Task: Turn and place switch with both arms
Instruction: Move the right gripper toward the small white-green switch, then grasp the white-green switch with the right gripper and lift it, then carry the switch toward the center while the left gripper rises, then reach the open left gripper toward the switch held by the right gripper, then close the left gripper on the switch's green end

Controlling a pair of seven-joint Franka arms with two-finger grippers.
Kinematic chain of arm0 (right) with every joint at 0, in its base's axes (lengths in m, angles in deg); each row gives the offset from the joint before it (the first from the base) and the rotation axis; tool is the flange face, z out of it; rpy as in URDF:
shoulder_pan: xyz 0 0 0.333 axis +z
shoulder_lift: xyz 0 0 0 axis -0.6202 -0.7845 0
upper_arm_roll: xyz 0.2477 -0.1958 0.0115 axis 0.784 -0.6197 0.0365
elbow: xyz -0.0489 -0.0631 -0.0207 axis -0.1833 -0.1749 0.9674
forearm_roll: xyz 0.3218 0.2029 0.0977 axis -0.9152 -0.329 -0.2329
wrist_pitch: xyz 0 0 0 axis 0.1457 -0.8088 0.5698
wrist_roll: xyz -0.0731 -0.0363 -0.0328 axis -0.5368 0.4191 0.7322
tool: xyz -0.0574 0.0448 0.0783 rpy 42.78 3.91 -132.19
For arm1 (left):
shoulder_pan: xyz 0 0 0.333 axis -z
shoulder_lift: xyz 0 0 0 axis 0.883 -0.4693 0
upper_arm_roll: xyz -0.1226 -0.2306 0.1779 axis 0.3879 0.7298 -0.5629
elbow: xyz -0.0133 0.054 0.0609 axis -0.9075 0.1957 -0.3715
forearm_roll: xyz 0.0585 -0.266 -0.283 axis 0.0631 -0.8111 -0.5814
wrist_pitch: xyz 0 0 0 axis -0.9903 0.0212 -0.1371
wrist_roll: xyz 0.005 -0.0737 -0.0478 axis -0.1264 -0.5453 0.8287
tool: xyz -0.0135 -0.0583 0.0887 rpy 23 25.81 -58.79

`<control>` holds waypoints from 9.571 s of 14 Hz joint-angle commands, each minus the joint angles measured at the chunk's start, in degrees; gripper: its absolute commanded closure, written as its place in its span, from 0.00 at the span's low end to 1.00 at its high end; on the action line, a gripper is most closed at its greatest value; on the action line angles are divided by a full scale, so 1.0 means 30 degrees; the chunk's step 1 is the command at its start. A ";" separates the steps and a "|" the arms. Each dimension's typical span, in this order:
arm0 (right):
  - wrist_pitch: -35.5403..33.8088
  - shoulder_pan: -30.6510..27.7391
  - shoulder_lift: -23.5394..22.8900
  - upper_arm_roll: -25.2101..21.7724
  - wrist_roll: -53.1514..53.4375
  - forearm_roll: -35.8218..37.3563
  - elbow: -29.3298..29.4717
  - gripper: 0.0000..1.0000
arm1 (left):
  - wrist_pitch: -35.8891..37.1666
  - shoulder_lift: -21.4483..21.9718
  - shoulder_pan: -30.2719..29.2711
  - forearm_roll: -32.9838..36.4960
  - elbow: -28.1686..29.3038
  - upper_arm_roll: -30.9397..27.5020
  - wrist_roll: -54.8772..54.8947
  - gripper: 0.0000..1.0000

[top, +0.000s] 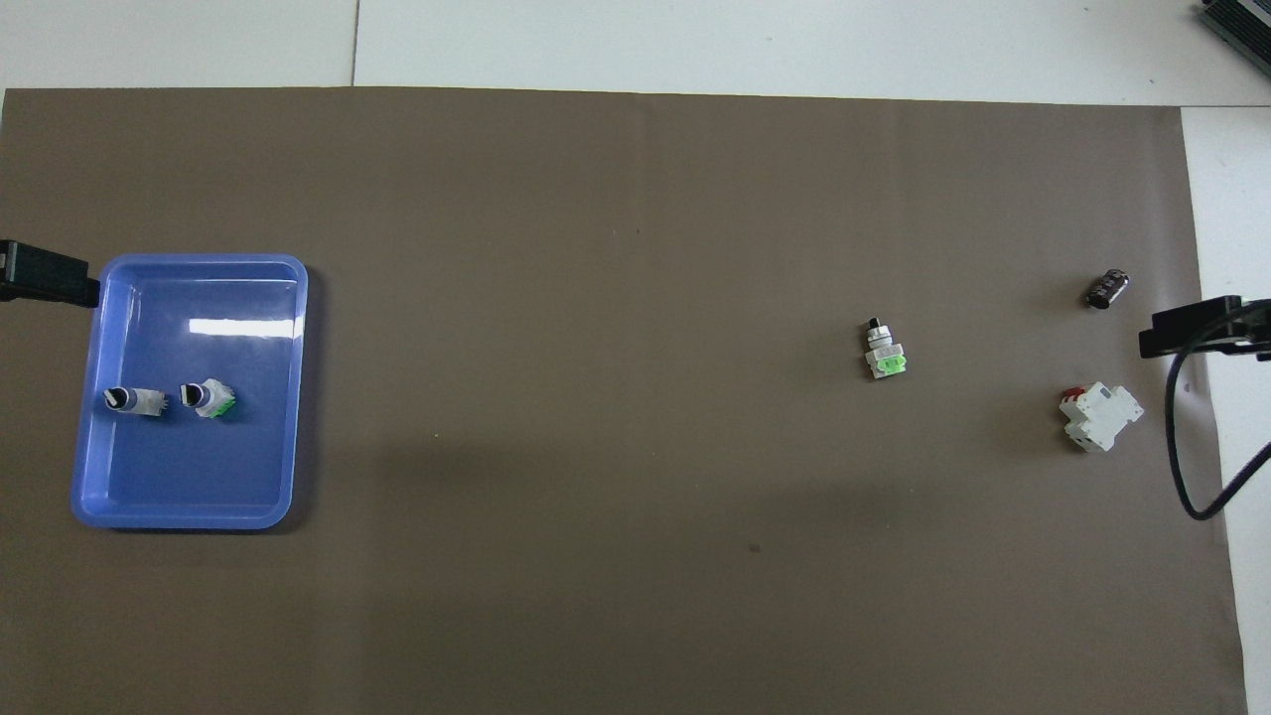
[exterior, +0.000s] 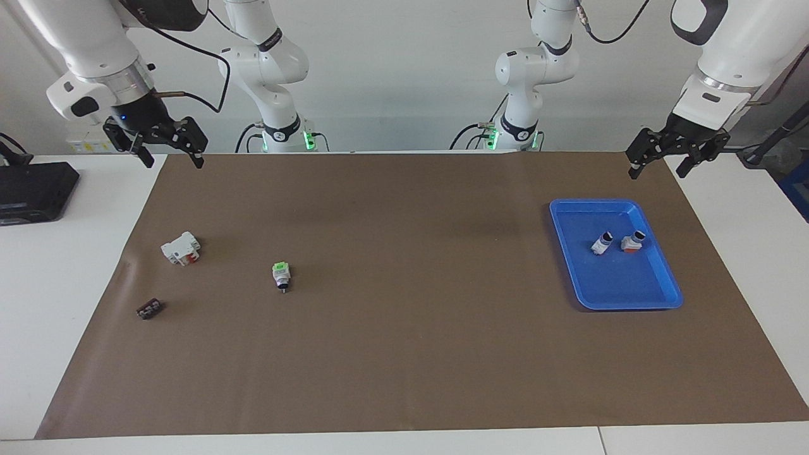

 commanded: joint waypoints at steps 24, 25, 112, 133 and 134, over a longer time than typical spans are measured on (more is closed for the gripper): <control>1.7087 0.2733 -0.5897 0.0119 -0.6541 -0.3045 -1.0286 0.73 | -0.0037 0.0493 -0.0015 0.0138 0.0531 0.0008 -0.0148 0.00; 1.7116 0.2879 -0.5926 0.0119 -0.6541 -0.3045 -1.0199 0.99 | -0.0037 0.0493 -0.0015 0.0138 0.0531 0.0008 -0.0148 0.00; 2.0925 0.9120 -0.1532 0.4924 -2.4559 -1.6639 -0.7708 1.00 | -0.4402 0.0405 0.4966 -1.6151 0.5717 0.1063 -2.0831 1.00; 2.1569 0.9120 -0.1590 0.4924 -2.4763 -1.6609 -0.7854 1.00 | -0.3758 0.0728 0.4995 -1.5829 0.6420 0.1034 -0.7394 1.00; 2.1569 0.9120 -0.1590 0.4924 -2.4764 -1.6609 -0.7854 1.00 | -0.3787 0.0728 0.4995 -1.5829 0.6391 0.1034 -0.6398 1.00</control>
